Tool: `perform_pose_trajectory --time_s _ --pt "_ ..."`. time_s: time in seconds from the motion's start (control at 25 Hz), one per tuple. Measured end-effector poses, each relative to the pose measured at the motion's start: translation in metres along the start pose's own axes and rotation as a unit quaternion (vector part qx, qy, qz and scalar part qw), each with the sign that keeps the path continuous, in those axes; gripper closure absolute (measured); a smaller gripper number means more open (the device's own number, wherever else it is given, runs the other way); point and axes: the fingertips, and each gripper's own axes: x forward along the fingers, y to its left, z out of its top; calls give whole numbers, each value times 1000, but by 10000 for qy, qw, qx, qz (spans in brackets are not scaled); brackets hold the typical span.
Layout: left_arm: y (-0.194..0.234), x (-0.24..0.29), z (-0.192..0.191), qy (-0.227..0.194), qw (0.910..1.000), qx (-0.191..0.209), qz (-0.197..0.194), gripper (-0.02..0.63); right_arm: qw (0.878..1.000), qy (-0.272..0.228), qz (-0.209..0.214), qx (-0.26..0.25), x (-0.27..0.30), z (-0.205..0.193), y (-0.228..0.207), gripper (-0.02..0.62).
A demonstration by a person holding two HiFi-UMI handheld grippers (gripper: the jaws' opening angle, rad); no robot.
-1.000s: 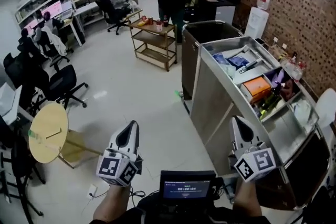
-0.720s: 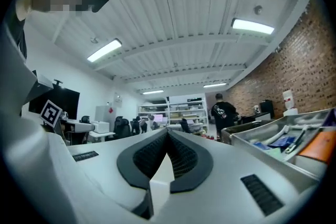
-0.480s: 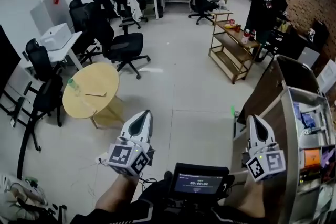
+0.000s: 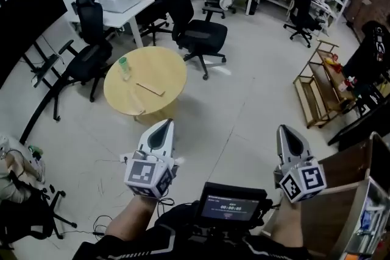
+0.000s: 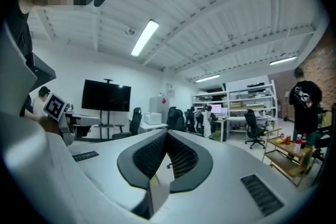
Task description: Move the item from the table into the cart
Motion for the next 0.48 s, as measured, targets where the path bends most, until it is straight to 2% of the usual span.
perform_pose_trajectory --time_s 0.24,0.36,0.48 --pt "85 74 16 9 9967 -9 814 602 9925 28 1224 34 173 5 0 592" --pt "138 106 23 14 9916 -58 1290 603 9819 142 1890 63 265 0 15 592" --pt "205 127 23 100 9829 -272 1820 603 9691 307 2446 55 354 -8 49 592"
